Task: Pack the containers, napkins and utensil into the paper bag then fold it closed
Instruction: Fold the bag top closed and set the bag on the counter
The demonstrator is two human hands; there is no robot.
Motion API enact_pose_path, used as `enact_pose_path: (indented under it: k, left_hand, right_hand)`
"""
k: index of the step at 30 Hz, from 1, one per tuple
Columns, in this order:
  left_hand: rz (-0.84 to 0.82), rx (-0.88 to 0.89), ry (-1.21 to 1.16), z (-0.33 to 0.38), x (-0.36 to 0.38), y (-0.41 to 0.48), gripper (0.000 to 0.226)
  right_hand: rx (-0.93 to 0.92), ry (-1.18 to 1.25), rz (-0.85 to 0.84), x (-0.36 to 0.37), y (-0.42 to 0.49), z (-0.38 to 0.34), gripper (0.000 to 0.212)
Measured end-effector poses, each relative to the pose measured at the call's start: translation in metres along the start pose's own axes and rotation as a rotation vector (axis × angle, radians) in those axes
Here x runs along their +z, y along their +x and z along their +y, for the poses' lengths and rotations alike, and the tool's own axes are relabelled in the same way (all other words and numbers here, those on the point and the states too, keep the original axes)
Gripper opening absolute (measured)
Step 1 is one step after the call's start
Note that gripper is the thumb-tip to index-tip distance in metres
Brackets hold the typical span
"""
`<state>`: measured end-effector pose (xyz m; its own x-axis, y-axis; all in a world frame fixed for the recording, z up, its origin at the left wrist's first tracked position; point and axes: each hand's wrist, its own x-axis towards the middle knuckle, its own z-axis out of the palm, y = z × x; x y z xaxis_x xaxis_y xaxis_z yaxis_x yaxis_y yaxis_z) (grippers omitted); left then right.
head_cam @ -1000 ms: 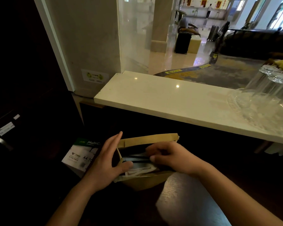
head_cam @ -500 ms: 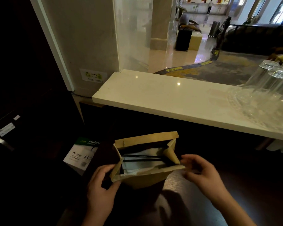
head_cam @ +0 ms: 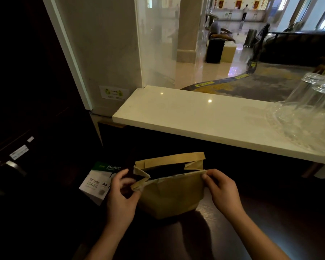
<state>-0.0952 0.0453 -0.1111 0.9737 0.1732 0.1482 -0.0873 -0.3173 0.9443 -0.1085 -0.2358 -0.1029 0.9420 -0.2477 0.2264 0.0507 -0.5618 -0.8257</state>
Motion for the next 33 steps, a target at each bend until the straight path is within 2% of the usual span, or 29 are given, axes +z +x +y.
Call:
enact_pose_path:
  k: [4, 7, 12, 16, 19, 22, 26, 28, 31, 33]
  left_hand:
    - [-0.202, 0.043, -0.034, 0.003, -0.008, 0.009, 0.100]
    - [-0.245, 0.052, 0.019, 0.006, -0.006, 0.019, 0.106]
    - [-0.164, 0.085, 0.095, 0.007, 0.002, 0.035, 0.090]
    - [-0.104, 0.155, 0.188, 0.007, 0.008, 0.043, 0.065]
    - [-0.076, 0.137, 0.161, 0.009, 0.012, 0.044, 0.049]
    - [-0.083, 0.112, 0.126, 0.009, 0.015, 0.044, 0.043]
    - [-0.087, 0.104, 0.096, 0.006, 0.016, 0.046, 0.043]
    - [-0.087, 0.114, 0.091, 0.004, 0.016, 0.046, 0.045]
    - [-0.085, 0.126, 0.091, 0.002, 0.015, 0.047, 0.045]
    - [-0.091, 0.122, 0.089, 0.001, 0.015, 0.049, 0.045]
  right_hand:
    - [0.093, 0.006, -0.018, 0.005, 0.011, 0.002, 0.017]
    - [0.106, -0.040, -0.011, 0.007, 0.020, 0.004, 0.013]
    - [0.126, 0.035, 0.014, 0.012, 0.029, 0.008, 0.013]
    - [0.211, 0.164, 0.069, 0.014, 0.030, 0.010, 0.011]
    - [0.232, 0.209, 0.097, 0.016, 0.032, 0.010, 0.010]
    - [0.224, 0.204, 0.091, 0.017, 0.035, 0.009, 0.018]
    - [0.031, 0.180, 0.020, 0.008, 0.037, 0.002, 0.062]
    - [-0.067, 0.157, -0.041, 0.000, 0.039, -0.005, 0.063]
    - [-0.237, -0.055, -0.091, -0.009, 0.049, -0.014, 0.055]
    - [-0.285, -0.142, -0.143, -0.013, 0.053, -0.017, 0.050]
